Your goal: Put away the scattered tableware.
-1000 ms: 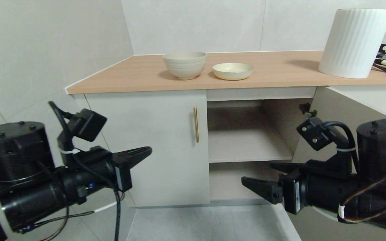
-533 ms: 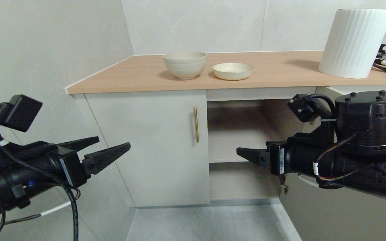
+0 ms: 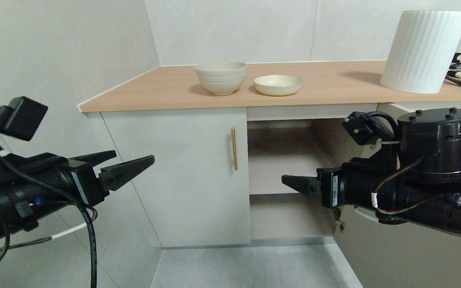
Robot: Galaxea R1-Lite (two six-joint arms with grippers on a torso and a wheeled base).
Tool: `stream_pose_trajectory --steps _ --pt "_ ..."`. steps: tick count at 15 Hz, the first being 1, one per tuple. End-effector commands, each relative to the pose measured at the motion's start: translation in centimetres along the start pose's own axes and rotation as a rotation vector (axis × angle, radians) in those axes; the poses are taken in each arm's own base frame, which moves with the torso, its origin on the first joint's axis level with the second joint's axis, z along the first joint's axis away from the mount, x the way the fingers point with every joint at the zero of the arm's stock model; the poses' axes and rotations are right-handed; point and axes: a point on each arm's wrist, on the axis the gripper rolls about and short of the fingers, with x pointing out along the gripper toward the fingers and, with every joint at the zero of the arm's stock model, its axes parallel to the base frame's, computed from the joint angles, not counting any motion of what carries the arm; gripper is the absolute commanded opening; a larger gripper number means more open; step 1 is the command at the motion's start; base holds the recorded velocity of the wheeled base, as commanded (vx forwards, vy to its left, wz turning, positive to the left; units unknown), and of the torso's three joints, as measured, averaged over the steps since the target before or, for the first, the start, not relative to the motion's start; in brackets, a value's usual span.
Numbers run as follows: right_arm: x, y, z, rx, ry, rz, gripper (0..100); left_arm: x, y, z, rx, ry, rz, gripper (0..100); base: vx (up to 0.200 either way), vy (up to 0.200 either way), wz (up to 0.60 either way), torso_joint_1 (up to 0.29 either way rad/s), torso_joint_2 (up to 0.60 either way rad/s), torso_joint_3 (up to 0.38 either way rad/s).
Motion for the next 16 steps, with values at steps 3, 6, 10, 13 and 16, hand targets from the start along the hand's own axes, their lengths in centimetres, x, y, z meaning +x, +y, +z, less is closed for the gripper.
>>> stream_pose_trajectory --steps 3,6,10,13,16 --pt "-0.9 0.3 -0.5 -0.01 0.072 -0.005 100 0.1 0.1 0.1 0.001 -0.002 0.004 100 0.2 0.0 0.0 0.005 0.01 0.002" --pt "-1.3 0.3 -0.7 -0.014 0.094 -0.006 100 0.2 0.1 0.2 0.001 -0.004 0.006 100 0.2 0.0 0.0 0.01 0.0 0.001" --pt "-1.4 0.3 -0.9 -0.017 0.098 -0.009 100 0.3 0.3 0.1 -0.001 0.0 0.014 100 0.2 0.0 0.0 -0.001 0.0 0.001" --pt "-1.7 0.3 -0.6 -0.015 0.084 -0.003 100 0.3 0.4 0.1 -0.002 0.002 0.016 100 0.2 0.0 0.0 0.002 0.0 -0.002" --pt "-2.6 0.4 -0.1 -0.012 0.058 0.006 100 -1.2 -0.2 0.6 0.009 -0.033 0.0 100 0.067 0.0 0.0 0.002 0.0 -0.001"
